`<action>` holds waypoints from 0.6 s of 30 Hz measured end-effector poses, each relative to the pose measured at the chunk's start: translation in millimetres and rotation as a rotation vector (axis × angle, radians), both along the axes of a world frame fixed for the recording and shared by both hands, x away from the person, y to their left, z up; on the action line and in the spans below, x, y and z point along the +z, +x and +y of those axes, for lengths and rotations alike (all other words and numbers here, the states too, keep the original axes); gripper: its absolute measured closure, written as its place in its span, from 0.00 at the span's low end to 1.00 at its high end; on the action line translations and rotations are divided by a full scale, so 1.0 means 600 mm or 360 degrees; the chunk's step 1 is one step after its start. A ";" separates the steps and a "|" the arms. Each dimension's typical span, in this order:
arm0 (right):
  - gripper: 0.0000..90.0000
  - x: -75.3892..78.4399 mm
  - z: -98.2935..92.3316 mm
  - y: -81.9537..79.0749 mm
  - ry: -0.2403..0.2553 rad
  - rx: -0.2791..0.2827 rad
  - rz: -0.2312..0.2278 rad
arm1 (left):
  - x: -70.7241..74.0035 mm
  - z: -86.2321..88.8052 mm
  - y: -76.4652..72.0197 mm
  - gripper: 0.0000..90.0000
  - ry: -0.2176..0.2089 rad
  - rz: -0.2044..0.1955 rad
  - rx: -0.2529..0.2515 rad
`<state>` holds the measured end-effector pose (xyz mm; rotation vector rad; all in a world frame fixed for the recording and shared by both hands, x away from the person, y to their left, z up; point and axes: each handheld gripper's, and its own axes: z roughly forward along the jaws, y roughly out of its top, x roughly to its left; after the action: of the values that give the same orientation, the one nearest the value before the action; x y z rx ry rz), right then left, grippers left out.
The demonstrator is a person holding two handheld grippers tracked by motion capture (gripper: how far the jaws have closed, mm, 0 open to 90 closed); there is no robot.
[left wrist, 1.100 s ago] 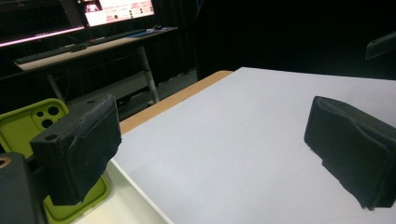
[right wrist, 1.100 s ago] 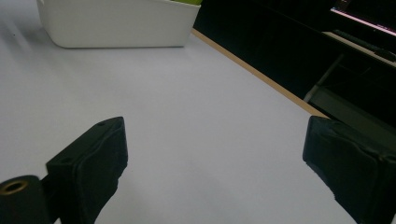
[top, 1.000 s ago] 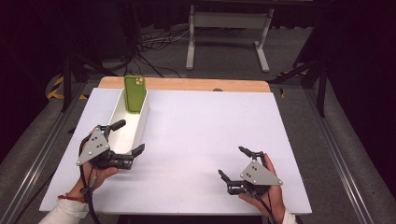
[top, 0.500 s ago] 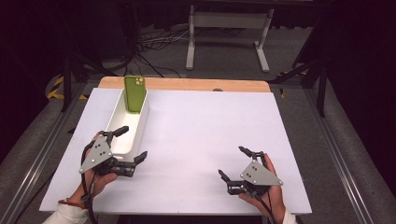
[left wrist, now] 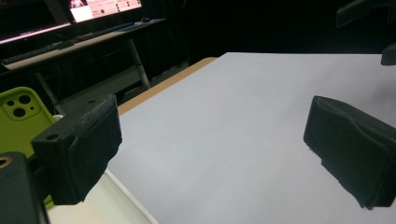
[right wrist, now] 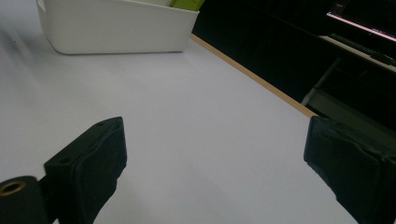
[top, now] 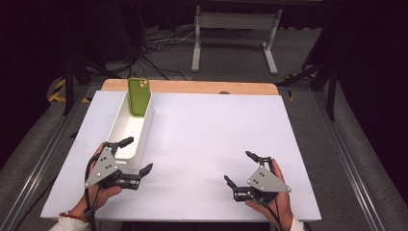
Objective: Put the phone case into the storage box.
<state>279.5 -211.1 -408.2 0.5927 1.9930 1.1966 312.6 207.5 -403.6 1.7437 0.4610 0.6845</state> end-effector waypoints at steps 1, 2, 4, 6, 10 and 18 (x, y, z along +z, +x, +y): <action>0.08 0.000 0.000 0.000 0.0002 0.0000 -0.0001 | -0.001 0.000 -0.001 0.06 0.0005 0.0000 -0.0003; 0.08 0.000 0.000 0.000 0.0002 0.0000 -0.0002 | -0.002 0.000 -0.002 0.06 0.0001 0.0008 -0.0003; 0.08 0.000 0.000 0.000 0.0002 0.0000 -0.0001 | -0.004 0.000 -0.004 0.06 0.0011 0.0000 -0.0004; 0.08 0.000 0.000 0.000 0.0003 -0.0001 0.0000 | -0.007 -0.001 -0.005 0.06 0.0008 0.0013 -0.0011; 0.08 0.000 0.002 -0.001 0.0002 0.0004 -0.0002 | -0.015 -0.004 -0.009 0.06 -0.0017 0.0028 -0.0019; 0.08 0.001 0.003 -0.003 0.0005 -0.0001 -0.0015 | -0.039 -0.011 -0.015 0.07 -0.0045 0.0085 -0.0009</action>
<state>277.8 -209.6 -407.8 0.5887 1.9832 1.2003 303.4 201.1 -426.9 1.7395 0.5002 0.6260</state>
